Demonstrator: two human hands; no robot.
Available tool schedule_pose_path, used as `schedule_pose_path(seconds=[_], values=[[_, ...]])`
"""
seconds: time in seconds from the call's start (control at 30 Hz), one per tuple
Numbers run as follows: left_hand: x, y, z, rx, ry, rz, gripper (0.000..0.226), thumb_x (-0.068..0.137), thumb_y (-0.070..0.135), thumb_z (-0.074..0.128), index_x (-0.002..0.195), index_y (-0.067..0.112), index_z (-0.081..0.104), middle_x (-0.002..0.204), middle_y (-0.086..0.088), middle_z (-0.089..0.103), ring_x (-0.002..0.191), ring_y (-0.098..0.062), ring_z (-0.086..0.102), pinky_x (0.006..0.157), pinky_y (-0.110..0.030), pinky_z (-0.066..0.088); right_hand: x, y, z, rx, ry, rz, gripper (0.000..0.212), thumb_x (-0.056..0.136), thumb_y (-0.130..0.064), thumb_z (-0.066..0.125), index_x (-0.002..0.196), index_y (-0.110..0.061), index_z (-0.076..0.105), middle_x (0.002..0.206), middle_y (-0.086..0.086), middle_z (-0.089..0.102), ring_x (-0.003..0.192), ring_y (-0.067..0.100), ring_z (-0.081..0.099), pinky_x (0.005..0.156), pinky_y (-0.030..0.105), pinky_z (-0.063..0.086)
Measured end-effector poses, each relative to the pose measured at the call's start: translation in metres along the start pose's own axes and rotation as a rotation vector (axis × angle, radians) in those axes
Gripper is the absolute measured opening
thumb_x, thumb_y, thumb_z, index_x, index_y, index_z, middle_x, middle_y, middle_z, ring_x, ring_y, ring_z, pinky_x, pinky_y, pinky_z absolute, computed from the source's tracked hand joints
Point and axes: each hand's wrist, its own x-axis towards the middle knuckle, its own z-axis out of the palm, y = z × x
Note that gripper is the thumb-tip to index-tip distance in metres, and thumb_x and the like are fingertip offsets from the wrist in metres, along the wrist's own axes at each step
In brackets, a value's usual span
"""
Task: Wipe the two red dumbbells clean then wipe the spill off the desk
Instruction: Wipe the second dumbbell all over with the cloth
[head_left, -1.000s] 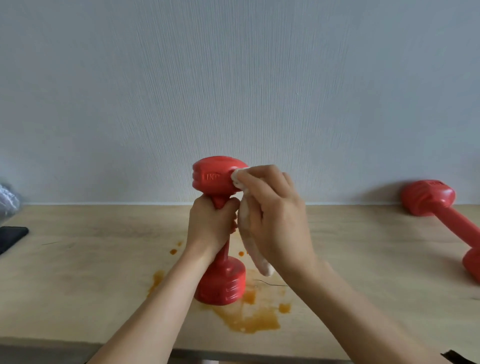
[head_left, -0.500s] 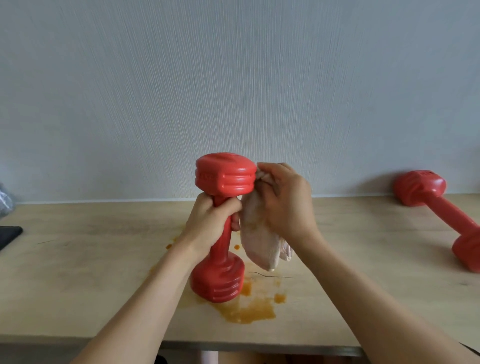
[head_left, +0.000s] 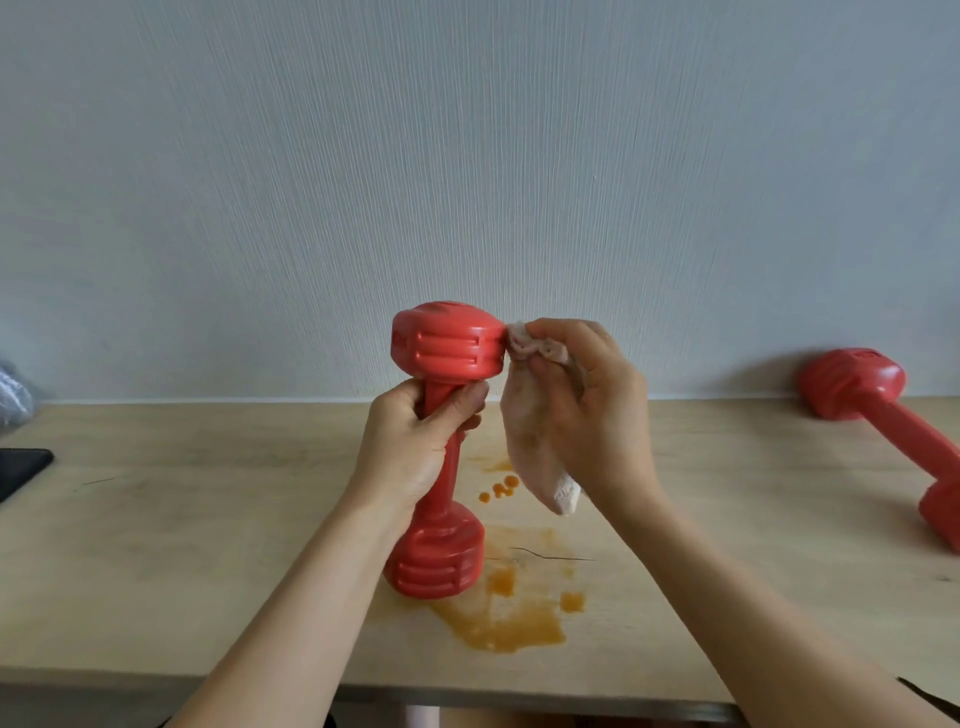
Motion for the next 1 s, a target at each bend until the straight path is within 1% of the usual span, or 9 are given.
schedule_pose_path(seconds=[0.1,0.17,0.33,0.4,0.5,0.63,0.77,0.9,1.0], values=[[0.005,-0.008,0.006,0.158,0.137,0.050,0.010,0.089,0.026,0.061,0.085,0.017,0.058,0.064,0.003,0.062,0.054,-0.006,0.061,0.065,-0.035,0.051,-0.009,-0.006,0.010,-0.297,-0.028,-0.301,0.027,0.084,0.003,0.059,0.103,-0.015,0.065,0.100,0.002,0.063,0.087,0.020,0.063,0.063,0.034,0.052],[0.005,-0.009,0.009,0.261,0.203,0.087,0.013,0.090,0.026,0.056,0.086,0.014,0.056,0.061,0.000,0.061,0.049,-0.008,0.058,0.058,-0.030,0.047,-0.011,-0.009,0.013,-0.458,-0.033,-0.367,0.031,0.082,0.004,0.059,0.106,-0.016,0.062,0.099,0.004,0.062,0.082,0.026,0.061,0.053,0.037,0.049],[0.000,-0.007,0.015,0.424,0.172,0.190,0.011,0.086,0.019,0.058,0.079,0.011,0.055,0.059,-0.001,0.060,0.055,-0.017,0.061,0.051,-0.027,0.042,-0.002,0.003,0.000,-0.536,-0.131,-0.158,0.027,0.084,-0.018,0.041,0.097,-0.008,0.062,0.090,0.008,0.060,0.075,0.032,0.060,0.055,0.036,0.048],[-0.002,-0.008,0.020,0.474,0.162,0.223,0.008,0.082,0.015,0.060,0.079,0.010,0.056,0.059,-0.003,0.060,0.057,-0.021,0.061,0.053,-0.029,0.042,-0.002,0.005,-0.001,-0.516,-0.134,-0.121,0.022,0.081,-0.012,0.042,0.090,-0.005,0.061,0.084,0.009,0.058,0.070,0.033,0.058,0.055,0.036,0.046],[-0.003,-0.008,0.020,0.444,0.183,0.210,0.010,0.082,0.013,0.059,0.078,0.004,0.057,0.058,-0.007,0.060,0.056,-0.023,0.061,0.050,-0.027,0.041,-0.004,-0.003,-0.001,-0.452,-0.122,-0.149,0.026,0.077,-0.009,0.043,0.094,-0.003,0.062,0.087,0.009,0.060,0.073,0.030,0.059,0.059,0.036,0.048],[0.000,-0.007,0.016,0.415,0.196,0.201,0.015,0.085,0.012,0.057,0.071,0.010,0.053,0.052,0.000,0.057,0.048,-0.008,0.058,0.043,-0.011,0.037,-0.003,-0.013,-0.004,-0.425,-0.102,-0.223,0.028,0.082,-0.011,0.041,0.098,-0.005,0.063,0.091,0.007,0.061,0.080,0.028,0.060,0.063,0.038,0.050],[0.004,-0.007,0.016,0.465,0.171,0.215,0.018,0.085,0.017,0.058,0.071,0.020,0.048,0.057,0.005,0.057,0.051,-0.004,0.055,0.048,-0.011,0.038,-0.005,-0.026,0.007,-0.470,-0.067,-0.381,0.025,0.074,0.008,0.052,0.096,0.001,0.064,0.090,0.014,0.060,0.078,0.033,0.058,0.053,0.041,0.049],[0.004,-0.007,0.020,0.484,0.152,0.196,0.015,0.085,0.016,0.057,0.072,0.017,0.049,0.055,0.006,0.056,0.050,0.003,0.054,0.046,-0.009,0.037,-0.004,-0.021,0.004,-0.442,-0.087,-0.305,0.030,0.080,-0.010,0.040,0.097,-0.002,0.063,0.092,0.011,0.057,0.079,0.029,0.058,0.055,0.040,0.050],[0.006,-0.009,0.018,0.474,0.153,0.176,0.013,0.086,0.019,0.055,0.078,0.008,0.055,0.057,0.002,0.059,0.048,0.000,0.058,0.045,-0.010,0.038,0.001,-0.006,-0.003,-0.368,-0.072,-0.173,0.028,0.084,-0.013,0.041,0.097,-0.003,0.063,0.093,0.010,0.059,0.080,0.030,0.061,0.062,0.041,0.052]])
